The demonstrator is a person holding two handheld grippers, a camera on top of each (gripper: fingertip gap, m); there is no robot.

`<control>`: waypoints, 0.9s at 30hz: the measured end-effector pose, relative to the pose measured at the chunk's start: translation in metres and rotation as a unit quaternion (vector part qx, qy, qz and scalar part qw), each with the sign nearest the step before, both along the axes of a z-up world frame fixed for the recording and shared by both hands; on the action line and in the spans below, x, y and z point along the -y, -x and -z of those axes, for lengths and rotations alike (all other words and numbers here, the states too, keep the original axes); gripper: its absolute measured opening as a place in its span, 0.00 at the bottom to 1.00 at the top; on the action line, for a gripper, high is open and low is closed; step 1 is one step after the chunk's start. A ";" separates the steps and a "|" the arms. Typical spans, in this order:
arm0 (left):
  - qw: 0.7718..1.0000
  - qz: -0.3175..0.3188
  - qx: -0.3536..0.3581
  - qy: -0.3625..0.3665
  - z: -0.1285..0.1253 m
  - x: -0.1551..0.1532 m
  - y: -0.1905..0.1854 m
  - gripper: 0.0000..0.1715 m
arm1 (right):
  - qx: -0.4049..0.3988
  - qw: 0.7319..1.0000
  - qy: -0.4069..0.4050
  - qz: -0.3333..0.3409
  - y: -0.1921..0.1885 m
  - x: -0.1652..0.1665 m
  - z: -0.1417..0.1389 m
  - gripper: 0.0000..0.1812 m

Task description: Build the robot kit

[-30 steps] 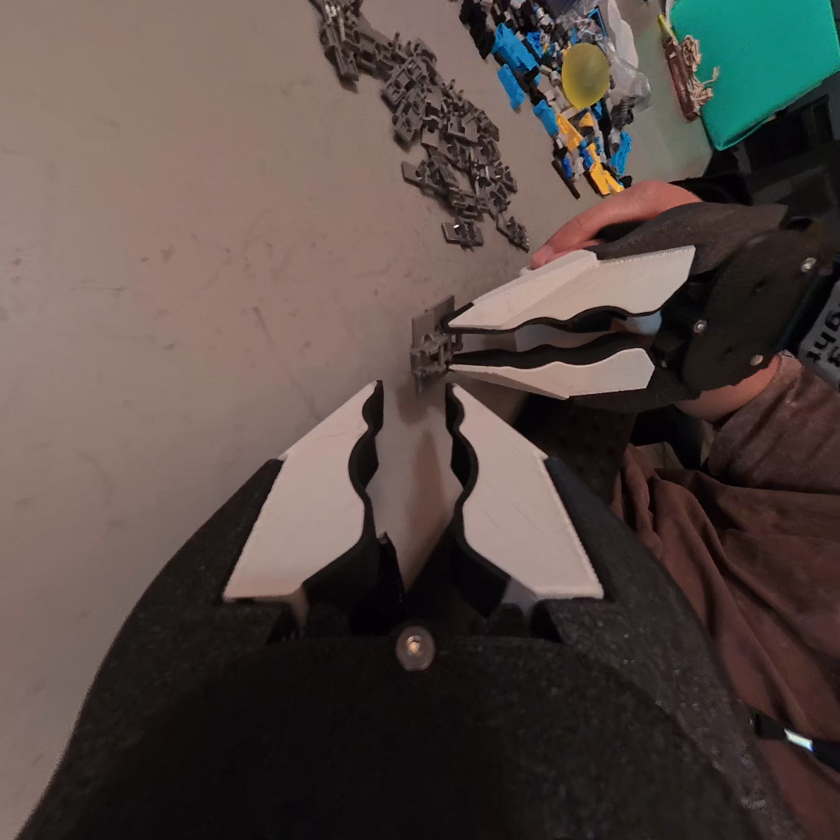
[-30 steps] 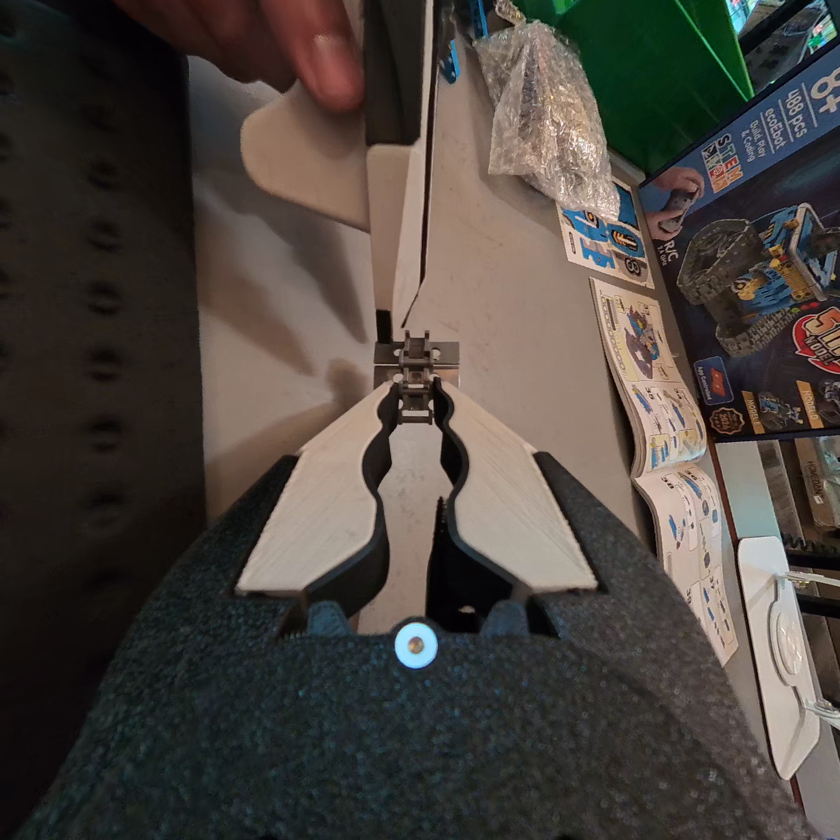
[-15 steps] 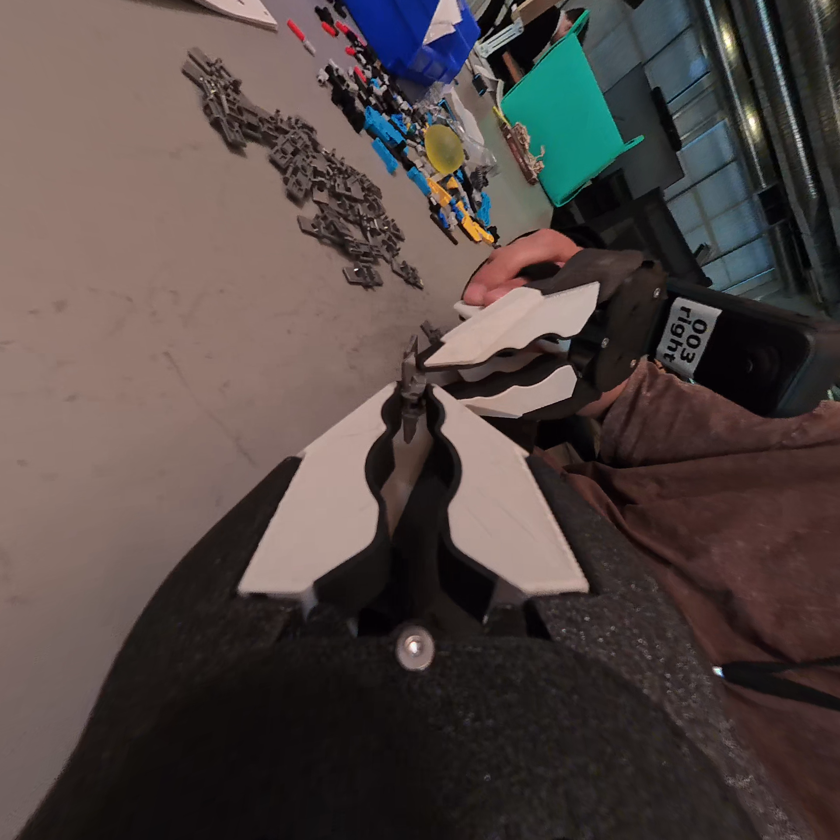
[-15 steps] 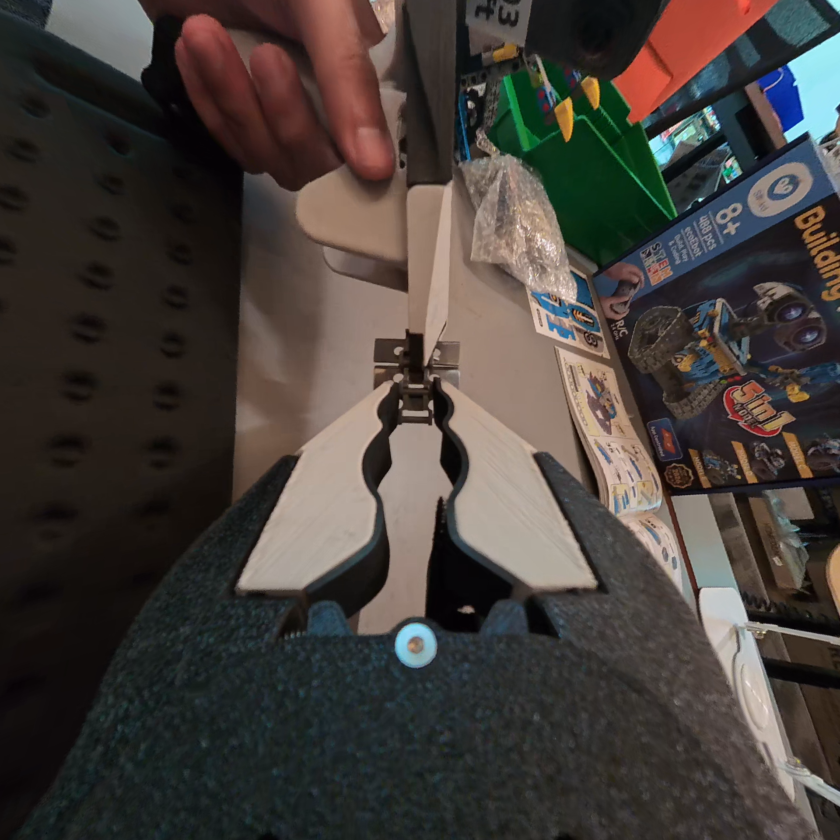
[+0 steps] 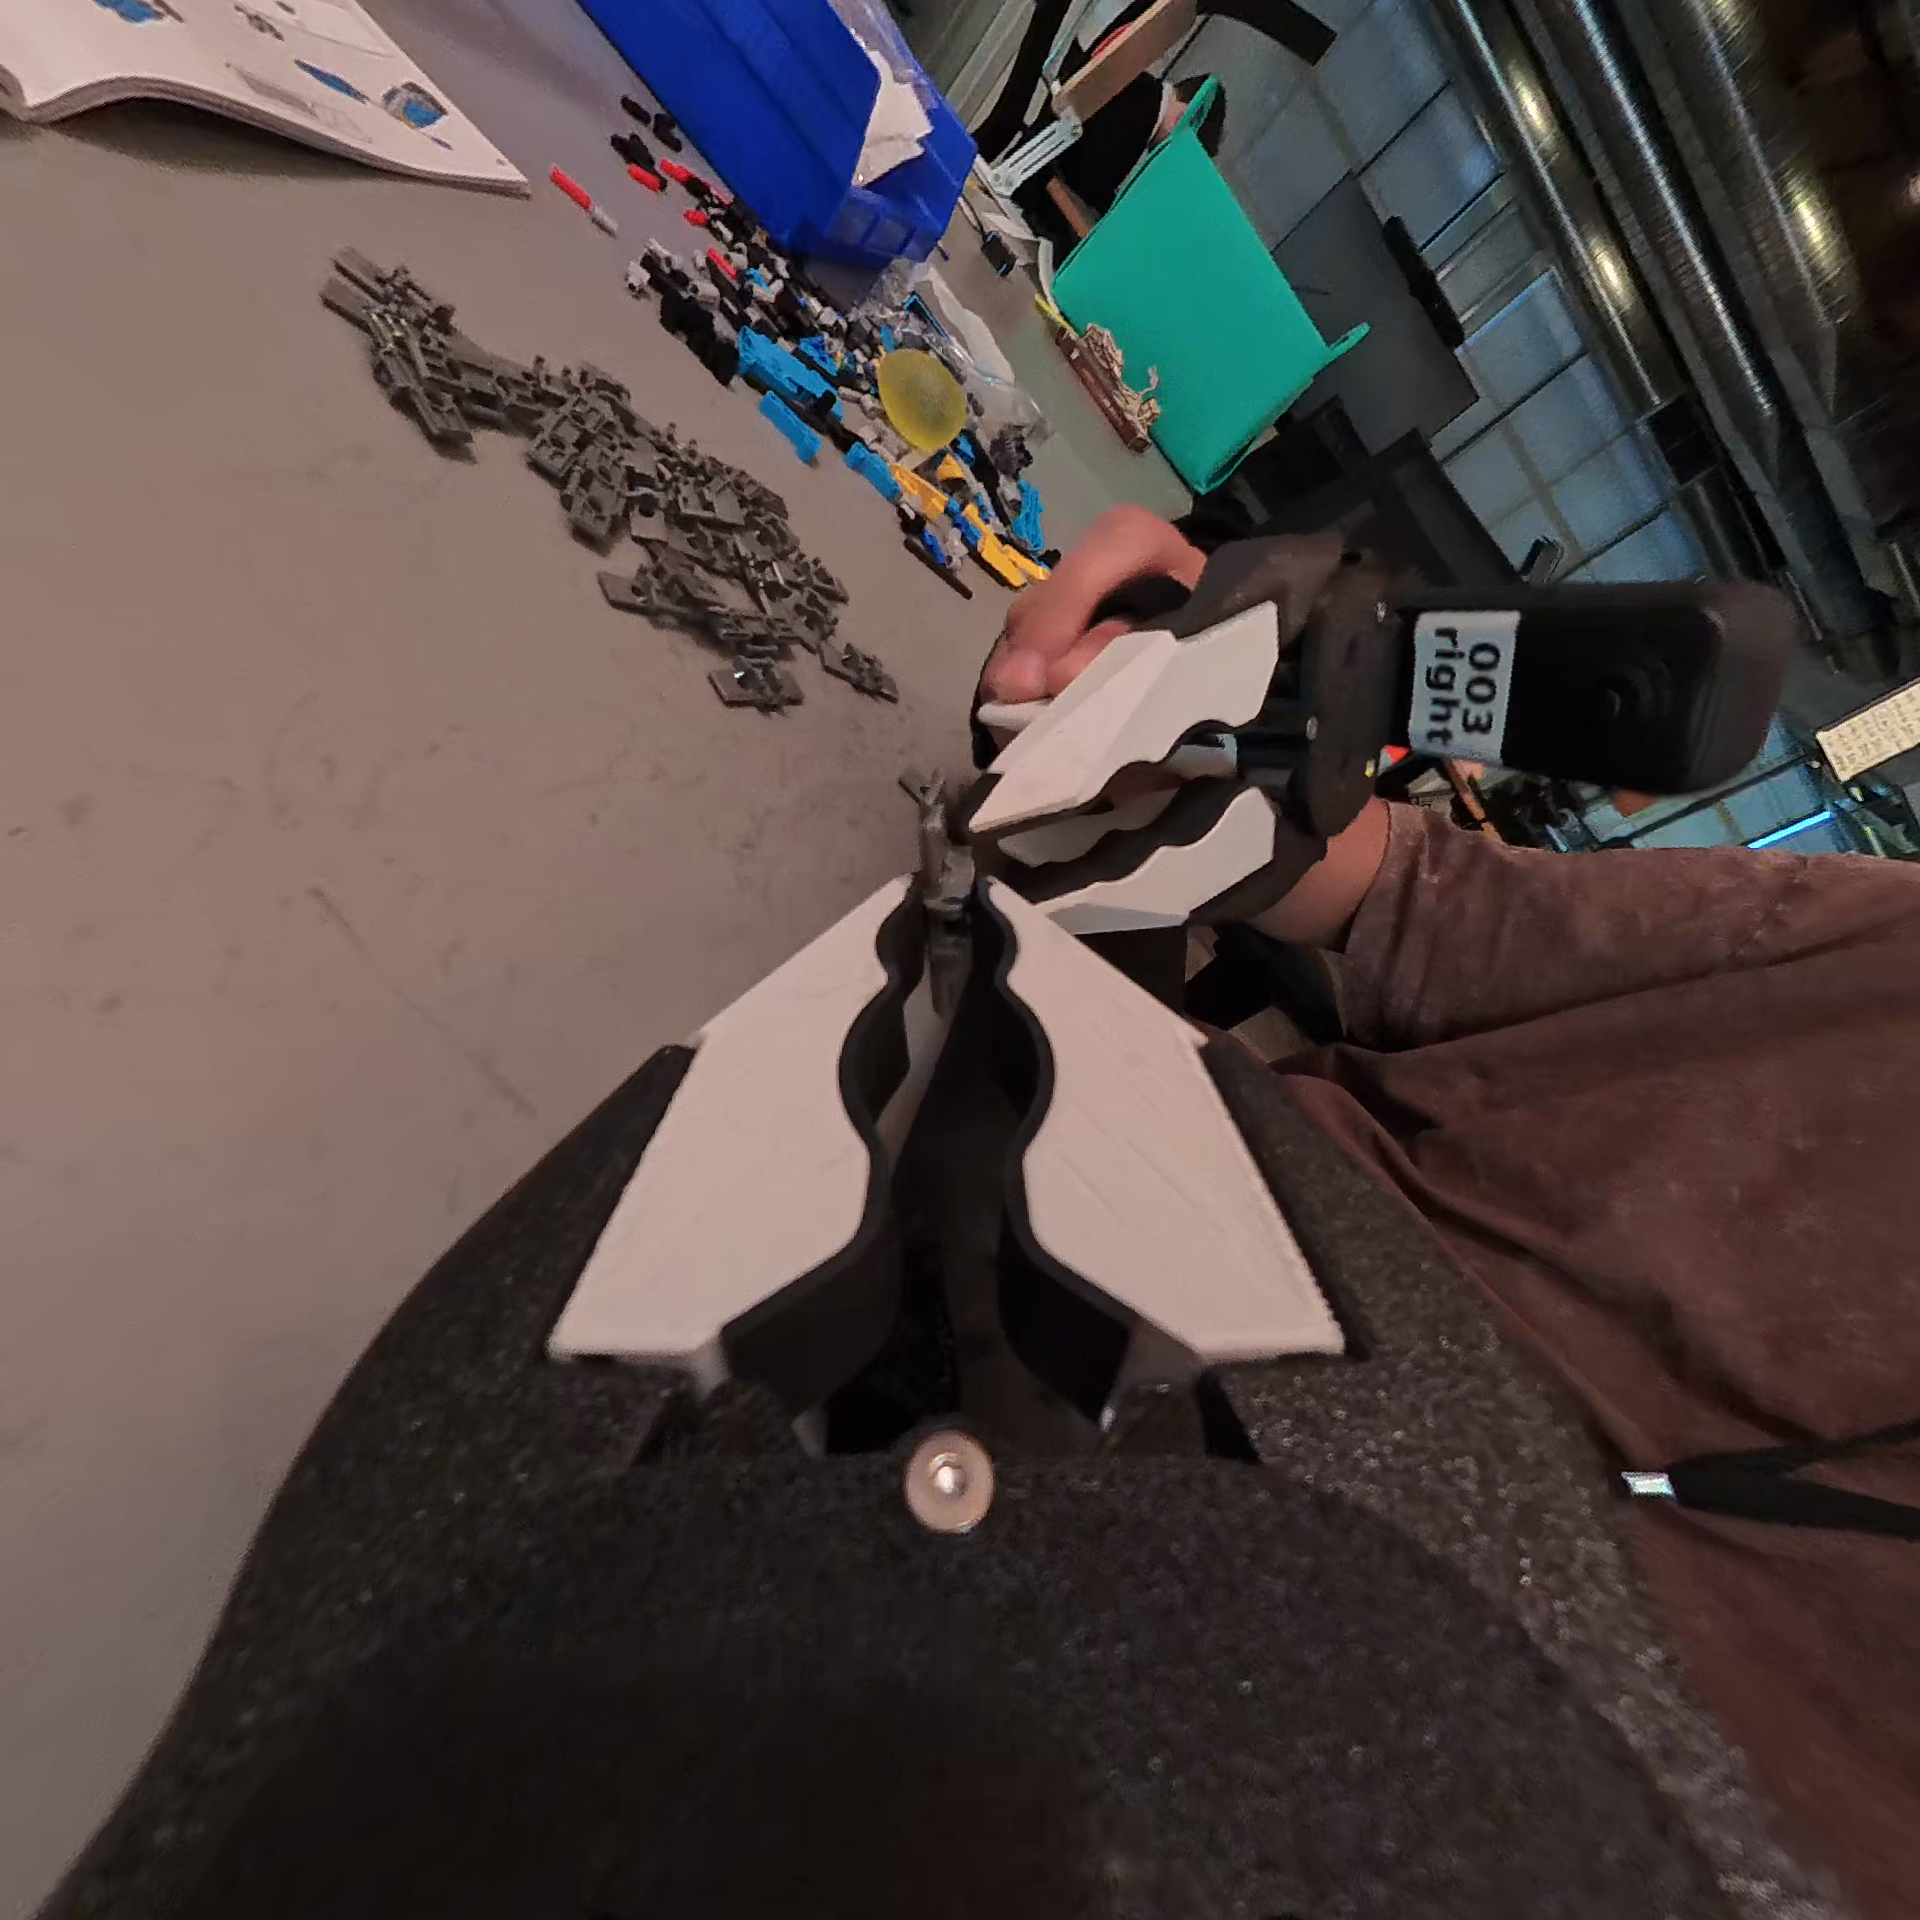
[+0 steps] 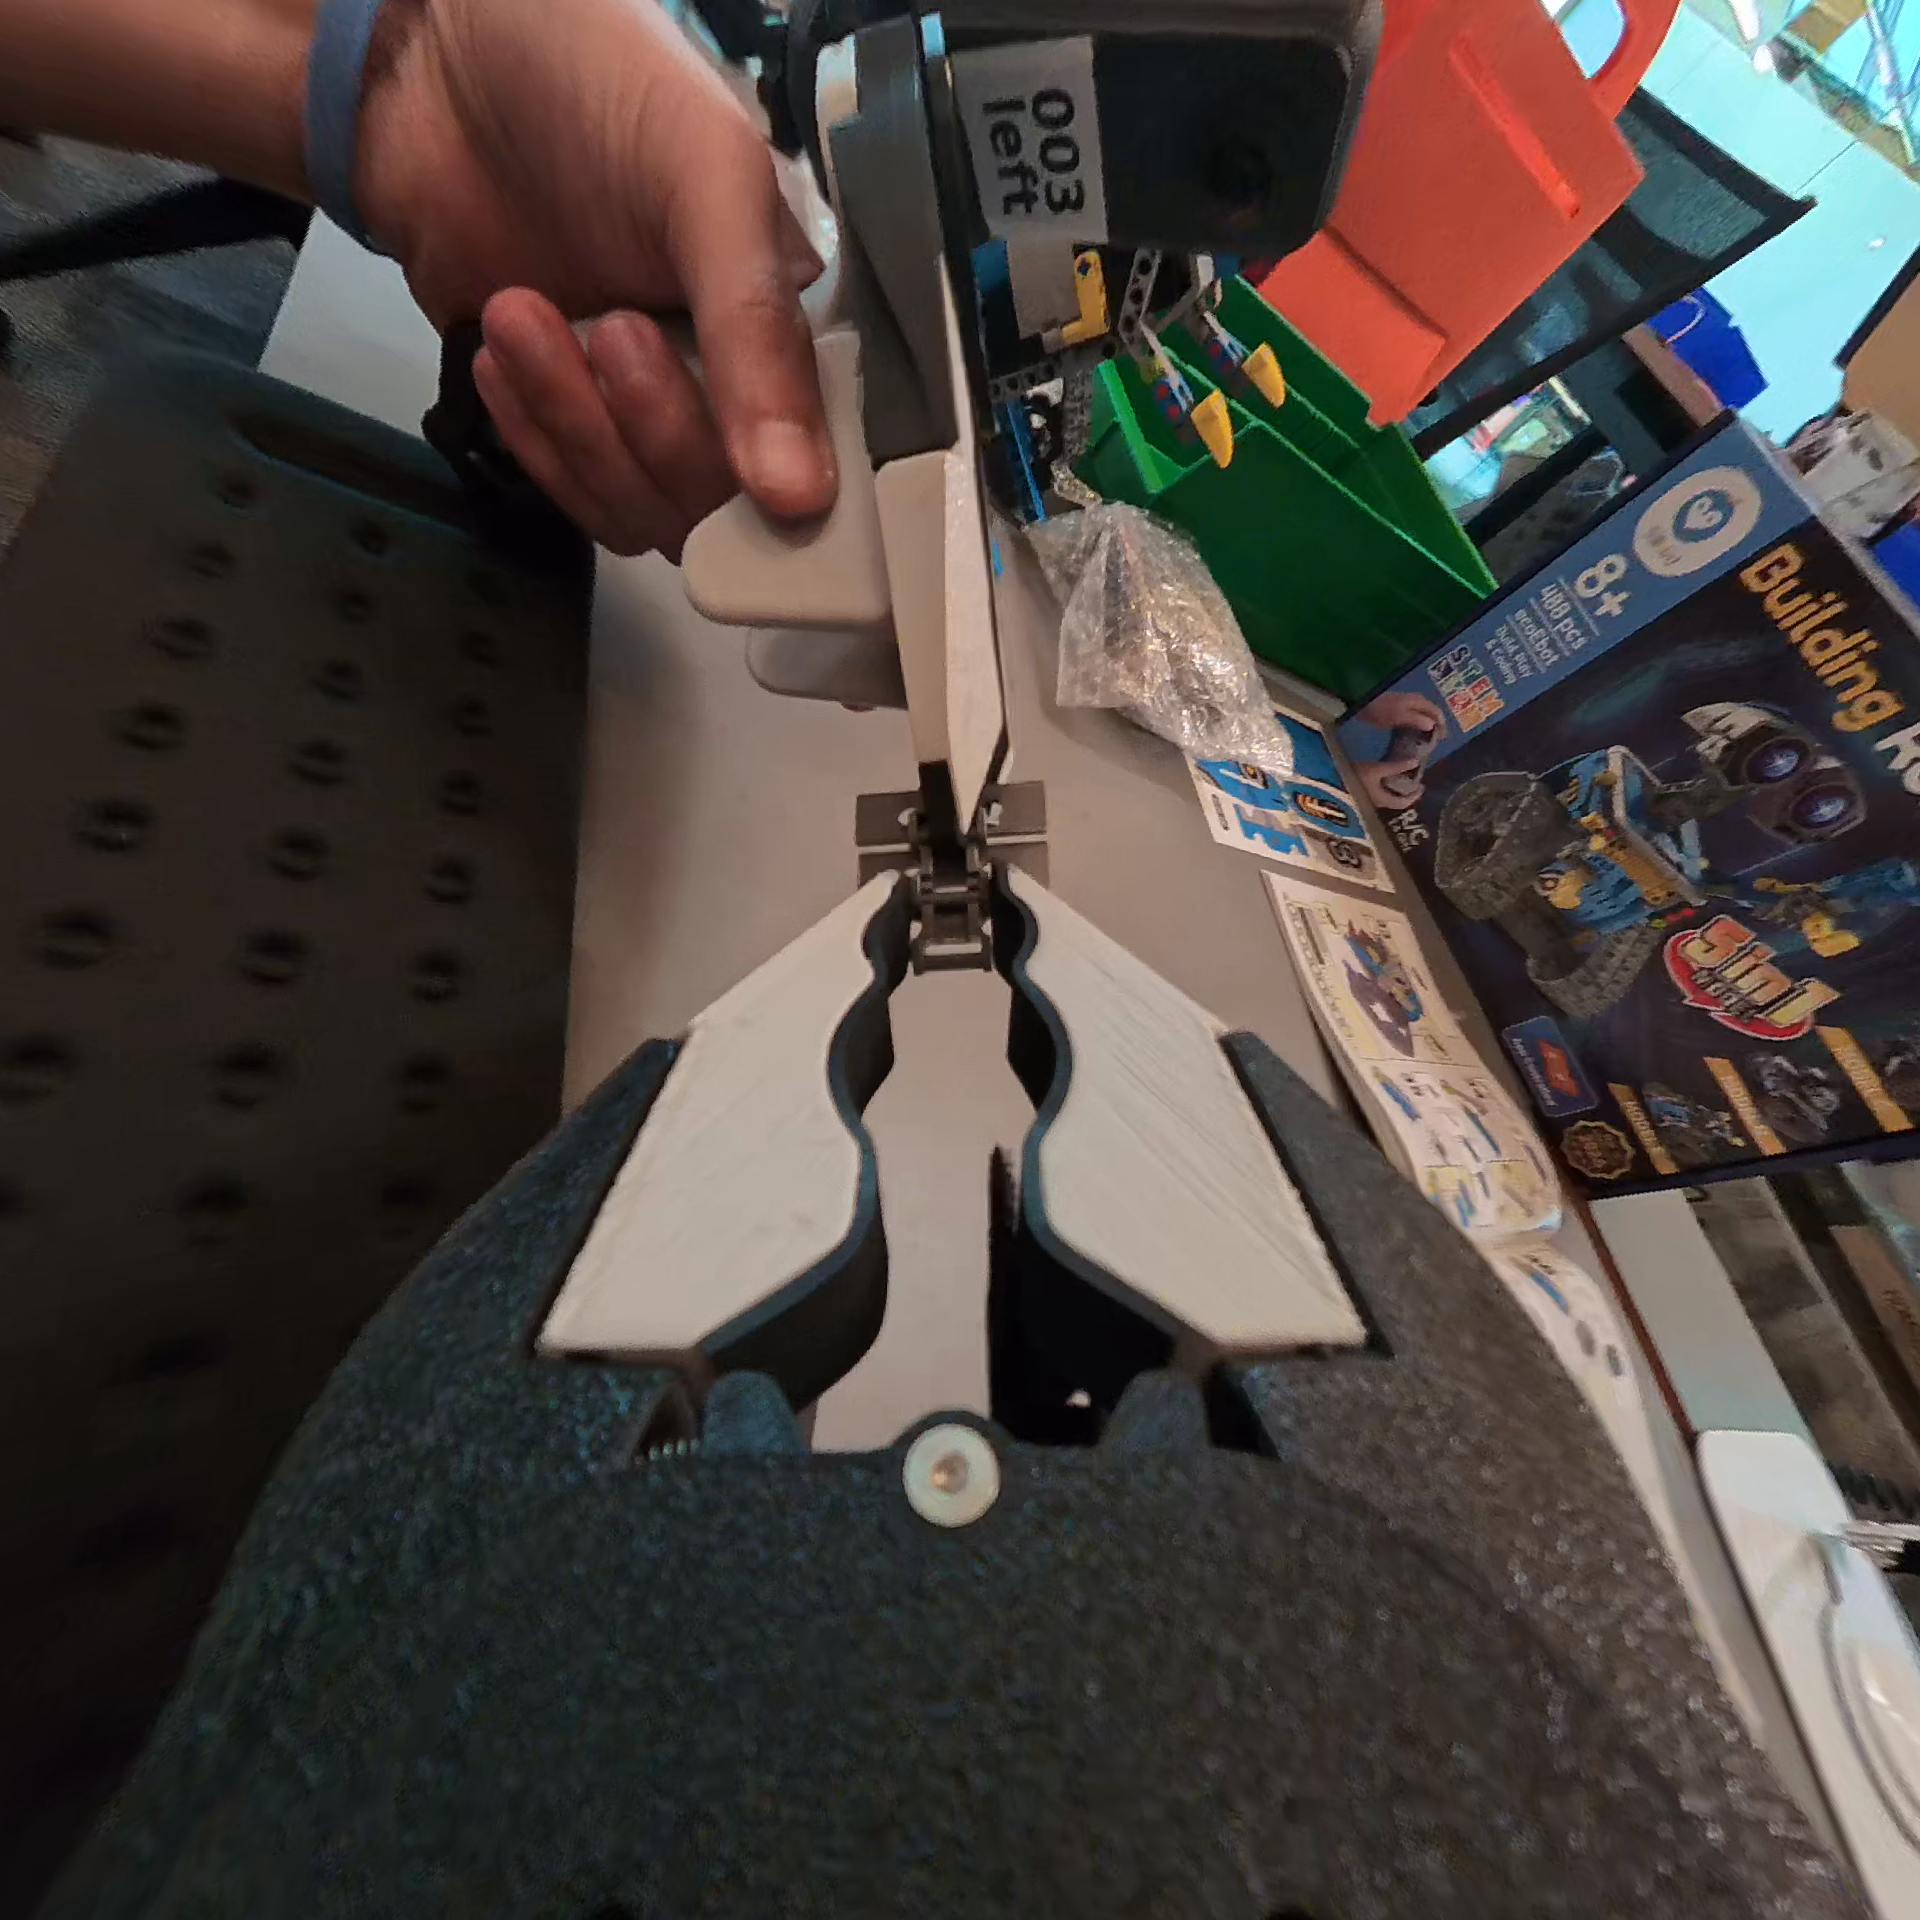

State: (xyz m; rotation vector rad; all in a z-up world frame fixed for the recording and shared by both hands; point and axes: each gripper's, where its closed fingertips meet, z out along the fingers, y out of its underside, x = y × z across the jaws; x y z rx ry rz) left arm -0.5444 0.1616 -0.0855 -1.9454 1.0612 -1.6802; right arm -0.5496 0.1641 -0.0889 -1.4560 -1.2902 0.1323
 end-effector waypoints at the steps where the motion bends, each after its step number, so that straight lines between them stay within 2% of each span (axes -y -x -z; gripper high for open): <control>1: 1.000 0.003 0.004 -0.001 -0.001 0.001 -0.001 0.04 | -0.013 1.000 0.008 -0.007 0.000 0.002 -0.001 0.09; 4: 1.000 0.005 0.014 -0.013 -0.006 0.003 -0.003 0.04 | -0.091 0.994 0.053 -0.031 -0.004 0.005 -0.016 0.17; 6: 0.999 0.011 0.022 -0.037 -0.010 0.006 -0.005 0.04 | -0.173 0.977 0.122 -0.037 -0.010 0.002 -0.029 0.19; 8: 0.997 0.010 0.030 -0.068 -0.014 0.007 -0.008 0.04 | -0.241 0.941 0.231 -0.056 -0.012 0.001 -0.033 0.19; 10: 0.993 0.016 0.058 -0.103 -0.024 0.011 -0.011 0.04 | -0.297 0.893 0.324 -0.093 -0.010 0.007 -0.037 0.18; 12: 0.988 0.020 0.079 -0.131 -0.033 0.016 -0.013 0.04 | -0.316 0.859 0.384 -0.117 -0.005 0.012 -0.036 0.15; 15: 0.985 0.022 0.092 -0.146 -0.039 0.019 -0.014 0.04 | -0.345 0.841 0.396 -0.130 -0.003 0.014 -0.041 0.12; 20: 0.982 0.013 0.099 -0.158 -0.042 0.017 -0.014 0.04 | -0.365 0.827 0.405 -0.133 -0.004 0.012 -0.045 0.12; 25: 0.983 0.006 0.098 -0.158 -0.041 0.015 -0.014 0.04 | -0.392 0.820 0.395 -0.134 -0.011 0.009 -0.054 0.08; 27: 0.982 0.005 0.099 -0.158 -0.041 0.015 -0.016 0.04 | -0.385 0.826 0.390 -0.130 -0.009 0.009 -0.051 0.07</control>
